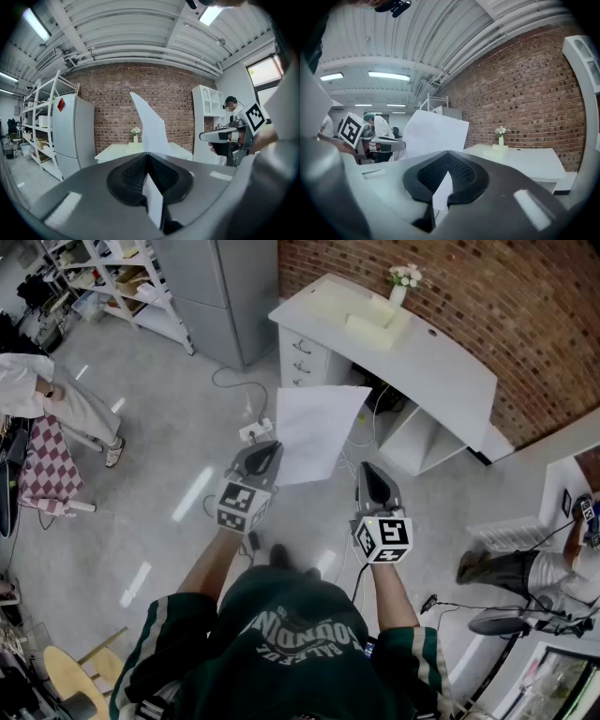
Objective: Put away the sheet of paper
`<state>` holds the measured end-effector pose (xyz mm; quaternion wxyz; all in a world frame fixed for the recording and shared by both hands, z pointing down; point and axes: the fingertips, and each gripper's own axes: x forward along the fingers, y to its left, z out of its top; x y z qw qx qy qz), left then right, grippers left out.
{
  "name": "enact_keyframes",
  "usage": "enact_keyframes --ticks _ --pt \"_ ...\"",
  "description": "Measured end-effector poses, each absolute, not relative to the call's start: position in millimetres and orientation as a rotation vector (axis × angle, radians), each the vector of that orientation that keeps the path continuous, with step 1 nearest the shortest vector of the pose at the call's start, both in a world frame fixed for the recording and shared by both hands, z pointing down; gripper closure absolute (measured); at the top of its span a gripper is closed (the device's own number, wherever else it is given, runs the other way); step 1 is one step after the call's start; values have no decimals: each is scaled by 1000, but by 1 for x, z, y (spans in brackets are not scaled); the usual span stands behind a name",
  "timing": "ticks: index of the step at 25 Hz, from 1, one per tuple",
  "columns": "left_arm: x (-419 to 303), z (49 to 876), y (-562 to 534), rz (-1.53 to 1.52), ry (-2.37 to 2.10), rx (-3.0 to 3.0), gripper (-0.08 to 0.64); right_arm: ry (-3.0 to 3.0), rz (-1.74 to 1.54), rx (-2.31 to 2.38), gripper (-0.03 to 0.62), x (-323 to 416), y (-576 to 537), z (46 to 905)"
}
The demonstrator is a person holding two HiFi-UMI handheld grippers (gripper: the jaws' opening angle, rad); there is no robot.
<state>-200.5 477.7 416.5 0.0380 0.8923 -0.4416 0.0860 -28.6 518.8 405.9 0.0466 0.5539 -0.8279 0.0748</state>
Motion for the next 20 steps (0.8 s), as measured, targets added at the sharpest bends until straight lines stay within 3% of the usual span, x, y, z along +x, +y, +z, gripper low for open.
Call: enact_keyframes --ticks 20 --pt "-225 412 467 225 -1401 2714 548 -2531 184 1695 592 -39 512 397"
